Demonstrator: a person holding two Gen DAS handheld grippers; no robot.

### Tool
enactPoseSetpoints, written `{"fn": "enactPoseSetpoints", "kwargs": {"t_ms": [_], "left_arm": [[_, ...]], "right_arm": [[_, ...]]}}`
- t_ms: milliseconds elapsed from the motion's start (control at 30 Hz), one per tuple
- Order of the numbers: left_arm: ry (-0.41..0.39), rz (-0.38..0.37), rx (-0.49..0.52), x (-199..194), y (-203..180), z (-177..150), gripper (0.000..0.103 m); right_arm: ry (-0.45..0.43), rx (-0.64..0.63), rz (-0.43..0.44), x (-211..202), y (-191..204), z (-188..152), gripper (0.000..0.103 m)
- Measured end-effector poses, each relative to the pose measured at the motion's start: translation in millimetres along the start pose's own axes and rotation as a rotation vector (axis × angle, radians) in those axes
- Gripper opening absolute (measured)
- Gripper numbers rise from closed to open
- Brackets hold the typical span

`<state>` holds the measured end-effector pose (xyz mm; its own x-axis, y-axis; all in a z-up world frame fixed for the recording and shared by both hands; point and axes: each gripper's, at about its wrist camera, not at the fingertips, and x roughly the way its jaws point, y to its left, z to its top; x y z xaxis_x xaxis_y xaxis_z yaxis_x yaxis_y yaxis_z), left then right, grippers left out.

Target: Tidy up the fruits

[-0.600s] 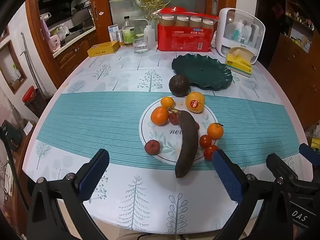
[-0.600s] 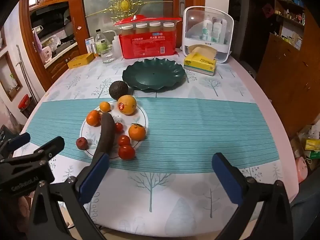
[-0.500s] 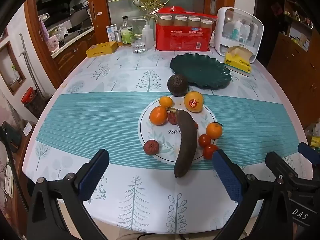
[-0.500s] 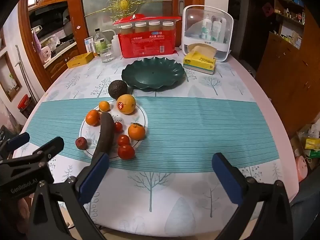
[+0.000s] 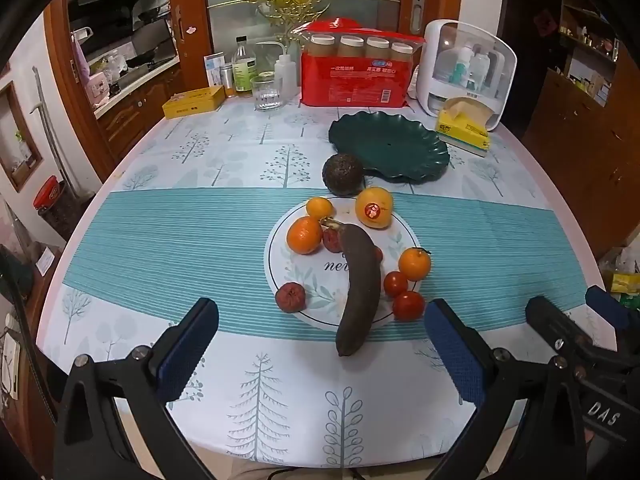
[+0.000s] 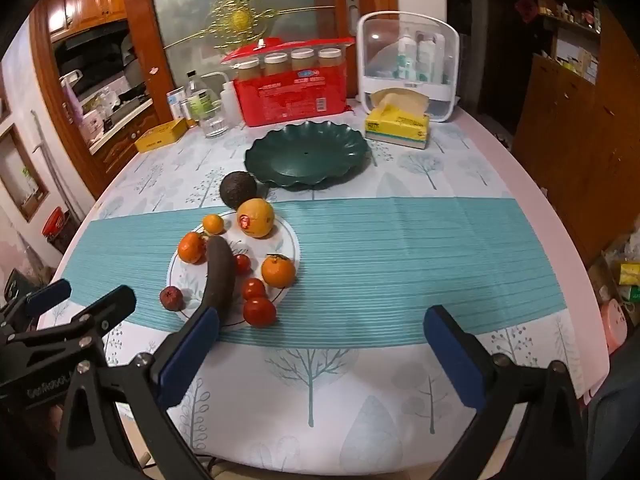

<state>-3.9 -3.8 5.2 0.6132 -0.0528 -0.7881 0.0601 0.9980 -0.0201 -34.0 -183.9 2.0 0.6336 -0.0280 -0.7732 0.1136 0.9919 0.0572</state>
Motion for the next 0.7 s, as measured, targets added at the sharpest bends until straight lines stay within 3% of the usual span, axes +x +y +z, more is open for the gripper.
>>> {"fn": "enactPoseSetpoints", "kwargs": {"t_ms": [200, 700], "left_arm": [[0.007, -0.001, -0.003, 0.7, -0.3, -0.7, 0.102], [0.012, -0.002, 0.003, 4.8, 1.3, -0.5, 0.102]], "right_arm": [[-0.025, 0.02, -0.015, -7.6, -3.7, 0.5, 0.103], [0.011, -0.024, -0.042, 1.7, 3.2, -0.4, 0.103]]}}
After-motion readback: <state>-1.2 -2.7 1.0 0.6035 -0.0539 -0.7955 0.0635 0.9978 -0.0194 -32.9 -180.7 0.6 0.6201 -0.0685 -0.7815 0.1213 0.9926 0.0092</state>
